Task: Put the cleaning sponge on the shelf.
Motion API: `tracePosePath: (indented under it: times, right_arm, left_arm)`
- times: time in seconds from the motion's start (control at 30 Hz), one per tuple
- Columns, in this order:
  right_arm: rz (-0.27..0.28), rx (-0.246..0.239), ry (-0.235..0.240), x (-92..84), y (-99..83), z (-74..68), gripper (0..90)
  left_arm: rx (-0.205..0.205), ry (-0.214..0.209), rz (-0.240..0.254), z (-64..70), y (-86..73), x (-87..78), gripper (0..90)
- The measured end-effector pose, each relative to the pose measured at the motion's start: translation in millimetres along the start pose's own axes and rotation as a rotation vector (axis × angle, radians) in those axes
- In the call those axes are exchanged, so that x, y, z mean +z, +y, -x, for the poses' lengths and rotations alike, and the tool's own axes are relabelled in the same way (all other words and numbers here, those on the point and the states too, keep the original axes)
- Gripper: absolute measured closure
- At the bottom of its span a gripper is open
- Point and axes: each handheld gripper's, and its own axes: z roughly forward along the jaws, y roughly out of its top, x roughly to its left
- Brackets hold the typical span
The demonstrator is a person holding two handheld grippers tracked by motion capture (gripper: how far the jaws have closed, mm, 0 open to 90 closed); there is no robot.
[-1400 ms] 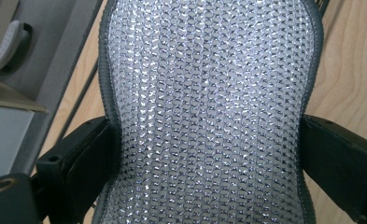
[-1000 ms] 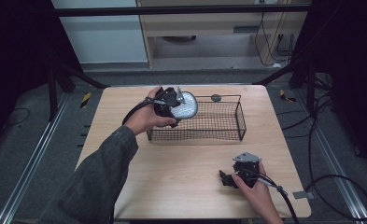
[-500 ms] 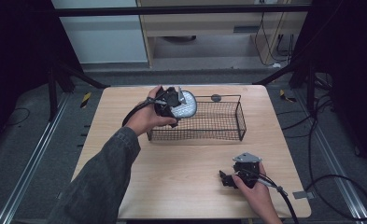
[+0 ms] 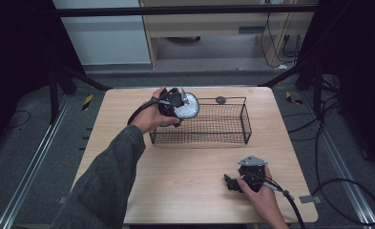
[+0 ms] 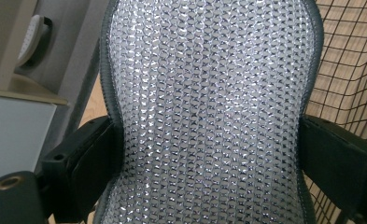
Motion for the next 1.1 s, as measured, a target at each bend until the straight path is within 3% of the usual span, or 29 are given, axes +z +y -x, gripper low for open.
tracePosePath:
  times: [0.37, 0.7, 1.1]
  right_arm:
    - [0.0, 0.0, 0.0, 0.0, 0.0, 0.0, 0.4]
    - [0.002, -0.001, 0.0, 0.2, -0.1, 0.1, 0.4]
    - [0.001, 0.0, 0.001, 0.1, 0.0, 0.1, 0.4]
  left_arm:
    - [0.01, -0.027, 0.001, 2.3, 2.0, 13.7, 6.6]
    - [-0.011, -0.063, -0.004, 3.7, 3.7, 22.8, 2.6]
    - [-0.018, -0.071, 0.023, 5.8, 5.1, 13.8, 5.8]
